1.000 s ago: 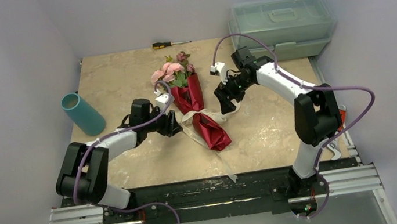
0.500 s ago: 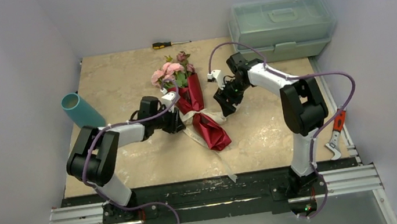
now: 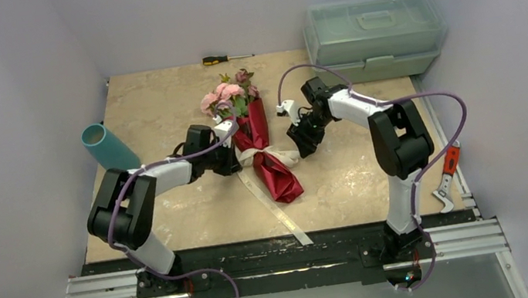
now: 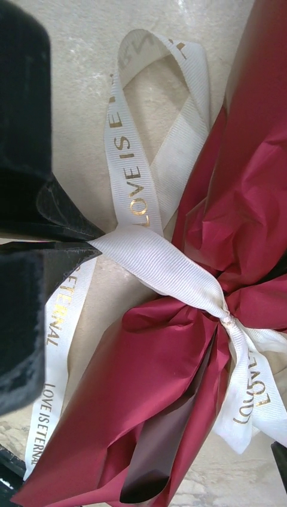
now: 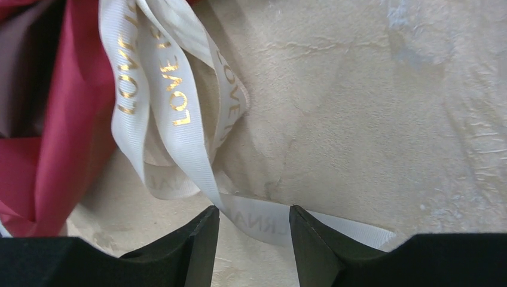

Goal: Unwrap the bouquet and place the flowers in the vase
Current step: Untie the ribbon from the wrapping paper.

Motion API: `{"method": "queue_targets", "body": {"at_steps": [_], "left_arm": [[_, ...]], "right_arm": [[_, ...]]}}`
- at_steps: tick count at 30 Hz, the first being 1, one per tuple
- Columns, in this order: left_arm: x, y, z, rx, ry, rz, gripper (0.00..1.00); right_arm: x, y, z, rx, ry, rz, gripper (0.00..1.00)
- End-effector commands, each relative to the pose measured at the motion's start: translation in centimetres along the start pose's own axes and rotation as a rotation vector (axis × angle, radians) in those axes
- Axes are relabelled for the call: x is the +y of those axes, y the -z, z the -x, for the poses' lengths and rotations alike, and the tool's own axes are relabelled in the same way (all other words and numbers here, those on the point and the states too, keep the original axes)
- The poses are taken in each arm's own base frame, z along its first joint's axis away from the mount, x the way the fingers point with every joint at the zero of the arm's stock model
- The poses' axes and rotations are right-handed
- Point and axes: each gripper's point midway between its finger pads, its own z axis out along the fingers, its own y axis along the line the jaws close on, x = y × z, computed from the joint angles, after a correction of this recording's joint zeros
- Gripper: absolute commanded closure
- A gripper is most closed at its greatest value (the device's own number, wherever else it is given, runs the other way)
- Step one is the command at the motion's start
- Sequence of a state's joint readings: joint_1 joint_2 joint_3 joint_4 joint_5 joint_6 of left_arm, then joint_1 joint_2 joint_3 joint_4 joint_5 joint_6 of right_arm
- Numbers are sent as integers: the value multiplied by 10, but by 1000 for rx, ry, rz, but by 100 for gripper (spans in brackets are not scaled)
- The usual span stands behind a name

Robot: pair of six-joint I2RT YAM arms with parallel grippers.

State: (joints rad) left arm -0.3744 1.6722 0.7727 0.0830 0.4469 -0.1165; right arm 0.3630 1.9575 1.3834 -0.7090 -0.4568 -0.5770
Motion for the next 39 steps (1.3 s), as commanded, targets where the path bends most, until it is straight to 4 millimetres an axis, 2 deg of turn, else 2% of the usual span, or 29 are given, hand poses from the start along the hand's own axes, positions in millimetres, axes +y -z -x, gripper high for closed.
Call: {"method": "queue_targets", "body": {"at_steps": [1,2,3,5,7,11,16,23,30,39], "left_arm": [[1,19,16,-8,-48,50,100],[1,21,16,-1,-51,57,100],[1,23,16,5,-54,62,100],[1,27,17,13,-65,69,100],[2,30,18,21,-71,76,100],[7,37,19,39,-79,92,100],[27,48,17,56,-96,124,100],[29,50,22,47,-149,119,100],[33,54,30,28,-163,152,100],[64,64,23,79,-156,306,100]], "right_arm": [[-7,-10,-3,9,35,-21,48],[-9,-11,-2,4,40,-30,47],[-11,-11,-3,4,44,-36,51],[-11,-12,-5,19,52,-37,69],[-10,-11,-1,15,54,-23,100],[-6,2,7,-15,63,-30,100],[-4,34,16,-72,58,-85,100],[-9,60,21,-123,23,-148,100],[-8,59,18,-112,11,-138,100],[-24,45,-20,-21,6,-203,100]]}}
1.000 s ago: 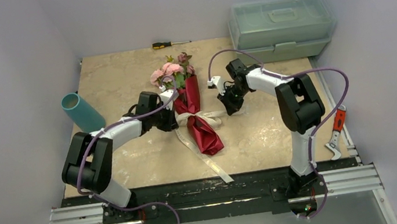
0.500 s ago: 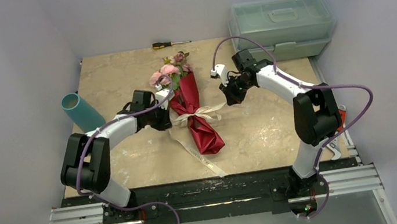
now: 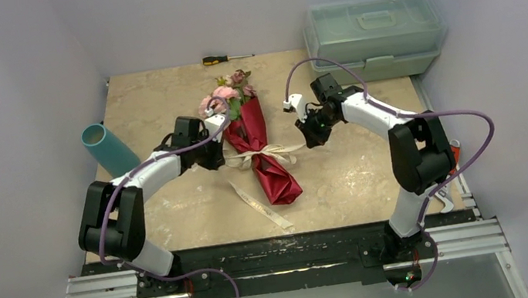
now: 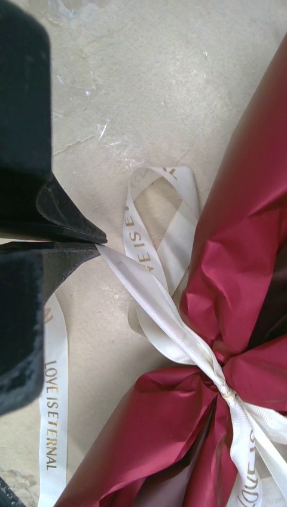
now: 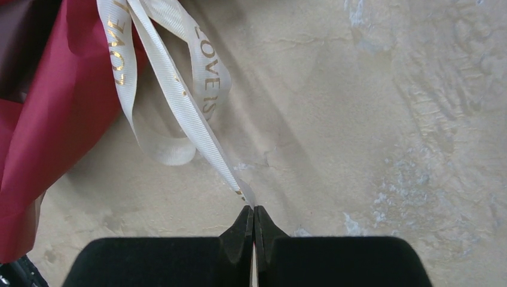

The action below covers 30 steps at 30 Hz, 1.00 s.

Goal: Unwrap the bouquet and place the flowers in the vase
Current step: Untie the ribbon from the wrapping paper.

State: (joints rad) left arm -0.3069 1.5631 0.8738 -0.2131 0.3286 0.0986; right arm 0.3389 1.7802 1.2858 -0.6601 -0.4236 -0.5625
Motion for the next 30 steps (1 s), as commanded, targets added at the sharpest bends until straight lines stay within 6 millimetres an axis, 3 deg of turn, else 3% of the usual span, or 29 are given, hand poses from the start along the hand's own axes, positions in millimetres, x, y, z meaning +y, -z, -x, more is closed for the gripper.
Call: {"method": "queue_targets", "body": {"at_steps": [1,9,15,17,19,20,22,25,27,30], "left_arm": [[35,13,1,27,-18,157,100],[52,13,-2,66,-19,229,100],[63,14,-1,70,-17,261,100],[51,16,8,39,-33,180,100],[27,23,27,-33,-104,44,100],[15,30,39,-75,-140,-11,89],[0,46,64,-164,-197,-65,39],[-19,69,103,-325,-312,-100,6],[-38,72,119,-386,-401,-118,0],[-79,55,129,-400,-552,-174,0]], "right_arm": [[-26,3,-28,69,-7,-105,100],[-23,0,-45,89,-21,-101,100],[-14,5,-39,56,-33,-66,100],[-9,9,-34,40,-41,-57,100],[-5,13,-29,21,-60,-43,100],[-2,14,-26,9,-71,-31,100],[2,15,-21,-9,-92,-12,100],[7,13,-19,-20,-120,12,100],[10,10,-18,-26,-134,31,100],[15,6,-14,-34,-138,51,100]]}}
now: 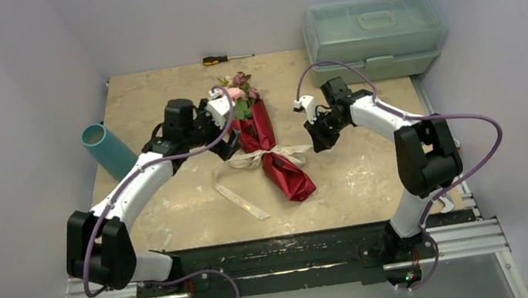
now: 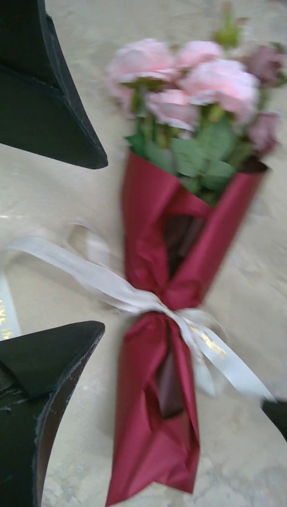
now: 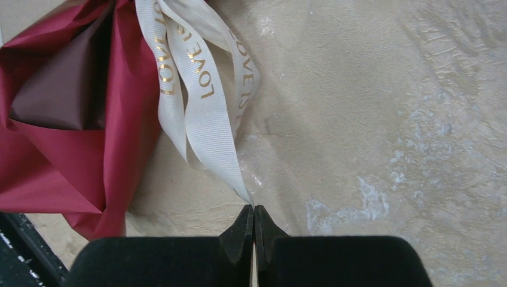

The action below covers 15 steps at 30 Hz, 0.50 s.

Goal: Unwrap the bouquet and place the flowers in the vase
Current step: Untie the ribbon from the wrapping paper.

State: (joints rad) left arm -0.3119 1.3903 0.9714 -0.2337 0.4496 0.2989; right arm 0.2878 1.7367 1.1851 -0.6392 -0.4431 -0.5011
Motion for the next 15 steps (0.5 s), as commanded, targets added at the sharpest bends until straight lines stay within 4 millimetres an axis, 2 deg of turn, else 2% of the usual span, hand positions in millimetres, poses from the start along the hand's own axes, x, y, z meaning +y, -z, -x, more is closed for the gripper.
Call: {"method": "queue_targets", "body": {"at_steps": [1,4,8,11,15], "left_arm": [[-49,-26,61,-169,-267,-127,0],[-68,-57,68,-193,-280,-166,0],[-90,-91,56,-176,-322,-206,0],[-101,-108,39,-136,-361,-226,0],[-95,-123,12,-47,-381,-200,0]], "right_arm": [[15,2,15,-46,-15,49,100],[15,4,22,-61,-17,48,100],[14,8,29,-81,-16,38,100],[17,10,32,-92,-31,46,100],[23,14,36,-110,-43,72,100]]}}
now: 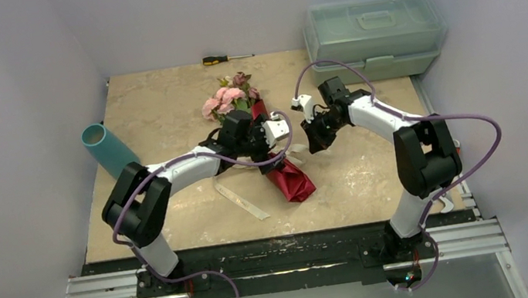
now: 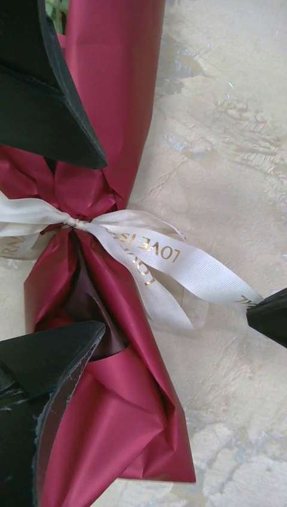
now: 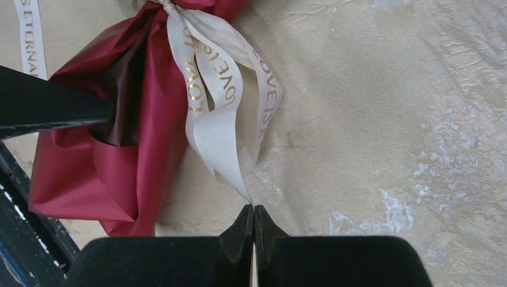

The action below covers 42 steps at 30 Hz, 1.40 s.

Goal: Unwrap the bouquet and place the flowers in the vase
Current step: Untie the ribbon from the wrapping paper.

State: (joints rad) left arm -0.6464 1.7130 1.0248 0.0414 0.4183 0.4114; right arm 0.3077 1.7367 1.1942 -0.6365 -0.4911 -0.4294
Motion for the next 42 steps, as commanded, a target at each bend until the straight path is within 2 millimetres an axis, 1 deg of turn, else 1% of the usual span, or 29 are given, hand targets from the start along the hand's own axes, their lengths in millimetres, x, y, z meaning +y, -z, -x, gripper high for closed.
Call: {"method": "queue_targets", "body": {"at_steps": [1,3,5,9,12,15,18,24,34,38,42], "left_arm": [[14,-11,-2,27,-92,42,0],[15,-12,-17,80,-100,40,0],[7,-8,-32,129,-112,4,0],[-7,4,-47,161,-127,-74,0],[-13,12,-57,176,-129,-106,0],[-11,17,-67,194,-109,-105,0],[-6,19,-74,203,-89,-106,0],[-3,23,-93,249,-65,-117,0],[-1,33,-121,317,-24,-134,0],[-4,33,-129,338,-17,-142,0],[-3,36,-135,353,-6,-140,0]], "right_arm": [[12,16,28,-90,7,30,100],[13,21,29,-96,9,26,100],[12,26,29,-101,13,17,100],[9,35,29,-106,13,5,100],[8,39,29,-107,18,-2,100],[7,45,31,-117,18,-3,100],[7,49,34,-126,21,-7,100],[0,56,37,-135,26,-24,100],[-20,60,30,-123,10,-50,100],[-26,63,31,-125,11,-58,100],[-32,66,28,-119,4,-60,100]]}}
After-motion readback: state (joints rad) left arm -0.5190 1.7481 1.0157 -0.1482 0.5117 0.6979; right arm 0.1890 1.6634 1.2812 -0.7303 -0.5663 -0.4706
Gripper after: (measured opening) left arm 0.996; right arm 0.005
